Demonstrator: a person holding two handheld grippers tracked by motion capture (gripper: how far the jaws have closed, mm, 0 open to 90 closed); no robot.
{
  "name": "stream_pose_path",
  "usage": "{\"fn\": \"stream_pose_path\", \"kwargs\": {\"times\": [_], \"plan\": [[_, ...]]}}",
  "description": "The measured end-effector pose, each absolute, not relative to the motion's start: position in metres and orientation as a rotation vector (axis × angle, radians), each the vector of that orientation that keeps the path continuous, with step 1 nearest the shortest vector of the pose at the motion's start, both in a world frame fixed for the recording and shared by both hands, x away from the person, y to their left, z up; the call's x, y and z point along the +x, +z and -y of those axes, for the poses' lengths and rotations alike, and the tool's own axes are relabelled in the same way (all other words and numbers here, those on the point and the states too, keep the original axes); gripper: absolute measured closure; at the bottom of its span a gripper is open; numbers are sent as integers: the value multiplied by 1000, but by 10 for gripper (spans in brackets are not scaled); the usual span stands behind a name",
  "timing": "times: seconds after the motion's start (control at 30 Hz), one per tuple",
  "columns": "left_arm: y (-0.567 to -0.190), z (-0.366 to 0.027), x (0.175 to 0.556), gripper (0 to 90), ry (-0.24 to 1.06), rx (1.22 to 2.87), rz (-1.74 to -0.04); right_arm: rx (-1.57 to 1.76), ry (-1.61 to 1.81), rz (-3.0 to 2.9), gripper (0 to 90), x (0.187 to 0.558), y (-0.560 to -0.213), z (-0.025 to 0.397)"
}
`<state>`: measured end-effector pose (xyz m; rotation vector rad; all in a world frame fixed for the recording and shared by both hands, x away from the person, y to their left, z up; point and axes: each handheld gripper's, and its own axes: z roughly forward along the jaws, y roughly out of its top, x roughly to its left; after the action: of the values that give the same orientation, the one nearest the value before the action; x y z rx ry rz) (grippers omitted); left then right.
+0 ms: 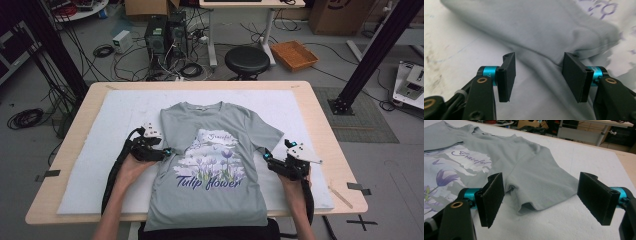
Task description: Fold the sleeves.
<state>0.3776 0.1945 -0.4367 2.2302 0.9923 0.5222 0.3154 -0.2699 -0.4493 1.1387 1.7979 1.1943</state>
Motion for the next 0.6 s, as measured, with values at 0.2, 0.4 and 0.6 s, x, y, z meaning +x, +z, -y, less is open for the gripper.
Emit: {"fn": "stream_pose_path", "kwargs": {"times": [0.2,0.4,0.6], "plan": [[-437,-212,375,450,552,2214,-1056,1136,1193,-1796,220,315,-449,270],[-436,-222,373,454,555,2215,-1072,1137,1194,-1795,220,315,-449,270],[-426,-241,358,443,552,2029,-1001,1147,1206,-1786,220,315,-449,271]]}}
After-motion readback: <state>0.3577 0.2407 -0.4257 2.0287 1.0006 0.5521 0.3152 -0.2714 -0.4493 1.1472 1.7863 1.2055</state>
